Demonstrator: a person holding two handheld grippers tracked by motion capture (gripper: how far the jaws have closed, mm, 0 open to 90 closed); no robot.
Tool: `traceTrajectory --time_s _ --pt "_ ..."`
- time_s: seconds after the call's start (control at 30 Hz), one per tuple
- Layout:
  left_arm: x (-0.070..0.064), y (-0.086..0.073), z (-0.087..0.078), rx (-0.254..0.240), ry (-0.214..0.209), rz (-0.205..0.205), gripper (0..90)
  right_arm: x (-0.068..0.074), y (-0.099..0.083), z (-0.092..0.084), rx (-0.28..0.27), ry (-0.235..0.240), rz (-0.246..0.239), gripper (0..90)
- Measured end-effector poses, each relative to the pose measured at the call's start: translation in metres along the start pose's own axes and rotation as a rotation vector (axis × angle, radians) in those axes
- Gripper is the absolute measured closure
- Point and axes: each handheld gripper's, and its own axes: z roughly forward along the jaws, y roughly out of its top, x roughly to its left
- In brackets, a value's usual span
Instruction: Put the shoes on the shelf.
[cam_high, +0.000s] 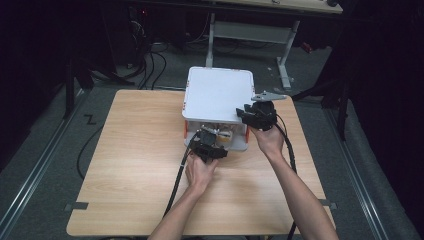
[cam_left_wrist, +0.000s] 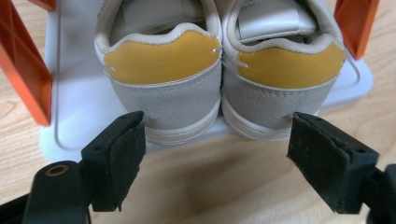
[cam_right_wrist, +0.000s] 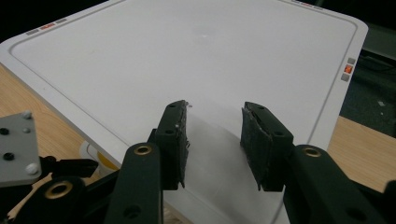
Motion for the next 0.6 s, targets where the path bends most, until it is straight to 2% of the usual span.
traceTrajectory --time_s 0.17,0.23,0.27,0.4,0.43,0.53,0.6 --pt "-0.003 0.002 0.009 -0.025 -0.009 -0.048 20.9 0.000 0.000 0.000 -0.004 0.005 0.005 61.0" --pt "-0.003 0.003 0.012 -0.038 0.016 -0.057 21.2 0.000 0.000 0.000 -0.003 0.004 0.005 61.0" --pt "-0.004 0.004 0.013 -0.038 0.003 -0.058 21.3 0.000 0.000 0.000 -0.003 0.003 0.005 61.0" --pt "-0.008 0.011 0.018 -0.035 0.034 -0.078 21.7 0.000 0.000 0.000 -0.003 0.002 0.004 61.0" --pt "-0.008 0.012 0.019 -0.036 0.047 -0.069 21.8 0.000 0.000 0.000 -0.003 0.001 0.004 61.0" --pt "-0.007 0.013 0.023 -0.045 0.017 -0.040 22.1 0.000 0.000 0.000 -0.002 -0.005 0.004 61.3" --pt "-0.008 0.013 0.022 -0.045 0.024 -0.044 22.1 0.000 0.000 0.000 0.000 -0.006 0.004 61.2"
